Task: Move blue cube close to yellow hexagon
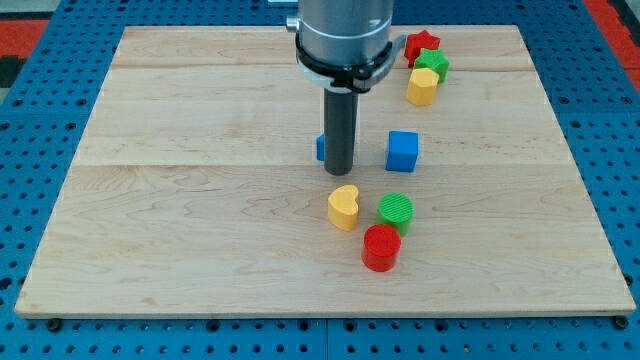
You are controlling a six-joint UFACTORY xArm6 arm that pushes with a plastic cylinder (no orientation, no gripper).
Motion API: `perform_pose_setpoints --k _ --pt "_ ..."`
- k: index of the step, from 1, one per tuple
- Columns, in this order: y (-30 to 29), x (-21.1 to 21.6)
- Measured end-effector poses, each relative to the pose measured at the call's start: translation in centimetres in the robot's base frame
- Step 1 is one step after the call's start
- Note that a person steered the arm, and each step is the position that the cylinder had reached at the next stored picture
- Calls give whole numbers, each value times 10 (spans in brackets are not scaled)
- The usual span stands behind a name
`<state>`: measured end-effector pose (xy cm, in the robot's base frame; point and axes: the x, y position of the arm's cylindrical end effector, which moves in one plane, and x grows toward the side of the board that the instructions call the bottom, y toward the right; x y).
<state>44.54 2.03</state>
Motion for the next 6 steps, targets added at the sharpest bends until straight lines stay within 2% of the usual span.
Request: perform_pose_setpoints --k 1,3,4,5,6 --pt "47 10" --pt "147 -7" --pt "155 -23" --pt "118 -59" --pt "111 -31"
